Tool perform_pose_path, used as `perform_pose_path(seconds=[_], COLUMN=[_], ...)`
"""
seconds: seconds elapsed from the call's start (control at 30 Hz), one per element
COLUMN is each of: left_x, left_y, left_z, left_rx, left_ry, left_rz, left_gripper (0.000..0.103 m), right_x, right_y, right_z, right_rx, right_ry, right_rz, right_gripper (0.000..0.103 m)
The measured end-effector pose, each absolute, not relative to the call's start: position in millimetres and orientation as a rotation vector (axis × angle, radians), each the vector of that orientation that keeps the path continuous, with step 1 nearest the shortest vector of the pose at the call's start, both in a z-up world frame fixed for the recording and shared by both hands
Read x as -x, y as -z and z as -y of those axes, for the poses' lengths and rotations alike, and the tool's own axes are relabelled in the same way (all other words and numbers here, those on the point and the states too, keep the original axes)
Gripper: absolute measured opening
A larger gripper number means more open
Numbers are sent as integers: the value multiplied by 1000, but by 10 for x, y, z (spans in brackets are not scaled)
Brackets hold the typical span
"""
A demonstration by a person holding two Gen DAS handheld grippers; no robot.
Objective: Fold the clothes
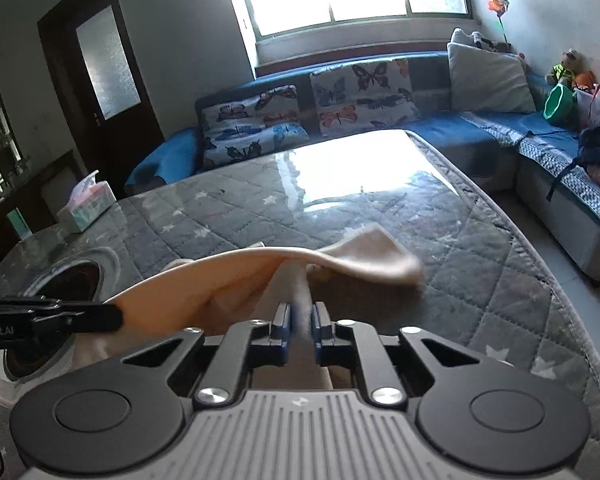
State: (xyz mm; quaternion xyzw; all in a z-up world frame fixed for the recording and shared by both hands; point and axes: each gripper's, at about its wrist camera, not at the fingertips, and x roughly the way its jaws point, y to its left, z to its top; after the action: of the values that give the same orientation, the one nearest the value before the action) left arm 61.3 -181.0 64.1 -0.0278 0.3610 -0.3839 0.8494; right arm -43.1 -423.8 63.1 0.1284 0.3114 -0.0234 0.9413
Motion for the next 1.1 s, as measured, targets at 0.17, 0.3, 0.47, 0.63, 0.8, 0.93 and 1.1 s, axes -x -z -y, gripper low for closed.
perform_pose_path(seconds=[0.17,0.3,0.47,0.63,0.8,0.93,1.1], left_x=[-512,-431,-384,-348,-437,-495,-737], left_y=[-692,-732,-711,-699,-538,-464,-649], left_z=[1612,1453,1466,1688,1957,1987,1699], left_rx=[89,113,73,-23,-137,-178,-31], left_ry=[773,744,755,785,772,750,684], left_rz=[-743,-729,-727,-695,-715,-712,-701], left_gripper=[2,2,3,19,34,5,3], right_x=[354,241,267,390,350,372,454], right_y=[-683,-654,-617,-563,-538,-555,-797], right_z=[4133,4051,3996,4018,3997,4015,4107], right_rx=[-220,-198,-214,-223,-181,-178,-193], right_ry=[27,-1,-6,4,-5,-12,11], right_rz=[-634,-659,-683,-690,-672,-672,-590], right_gripper=[41,40,32,33,31,11,7])
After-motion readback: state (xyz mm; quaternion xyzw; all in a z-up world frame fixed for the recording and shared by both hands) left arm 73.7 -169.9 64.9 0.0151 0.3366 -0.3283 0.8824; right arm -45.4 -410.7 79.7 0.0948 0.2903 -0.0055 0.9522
